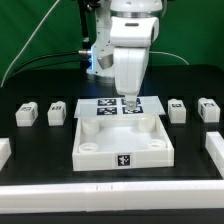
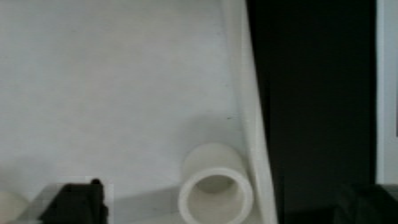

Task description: Assemble one leg

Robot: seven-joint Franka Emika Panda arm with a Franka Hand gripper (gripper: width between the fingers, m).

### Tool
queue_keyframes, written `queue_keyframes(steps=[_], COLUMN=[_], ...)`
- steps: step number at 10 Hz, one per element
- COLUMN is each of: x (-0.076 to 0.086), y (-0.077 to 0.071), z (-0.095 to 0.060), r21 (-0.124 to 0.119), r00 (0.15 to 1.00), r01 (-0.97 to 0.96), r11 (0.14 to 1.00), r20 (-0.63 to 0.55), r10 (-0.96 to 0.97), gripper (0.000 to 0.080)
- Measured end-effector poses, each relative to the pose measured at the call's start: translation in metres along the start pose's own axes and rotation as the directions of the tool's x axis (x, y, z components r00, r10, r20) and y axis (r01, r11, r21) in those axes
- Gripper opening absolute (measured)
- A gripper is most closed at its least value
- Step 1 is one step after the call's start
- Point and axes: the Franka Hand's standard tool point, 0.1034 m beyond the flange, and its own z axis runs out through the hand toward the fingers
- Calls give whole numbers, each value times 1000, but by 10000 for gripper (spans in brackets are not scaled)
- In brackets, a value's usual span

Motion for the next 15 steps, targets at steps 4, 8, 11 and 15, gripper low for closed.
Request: queue_keyframes(steps=[4, 8, 11, 15], x=[-10, -9, -9, -8], y=[-9, -20, -21, -21], z=[27, 46, 47, 47], r21=[28, 63, 66, 65], r00=[999, 999, 999, 999], r01=[42, 36, 35, 37], r11=[999, 997, 997, 997], r20=[-13, -17, -17, -18], r10=[-41, -35, -34, -36], gripper=[650, 650, 542, 81])
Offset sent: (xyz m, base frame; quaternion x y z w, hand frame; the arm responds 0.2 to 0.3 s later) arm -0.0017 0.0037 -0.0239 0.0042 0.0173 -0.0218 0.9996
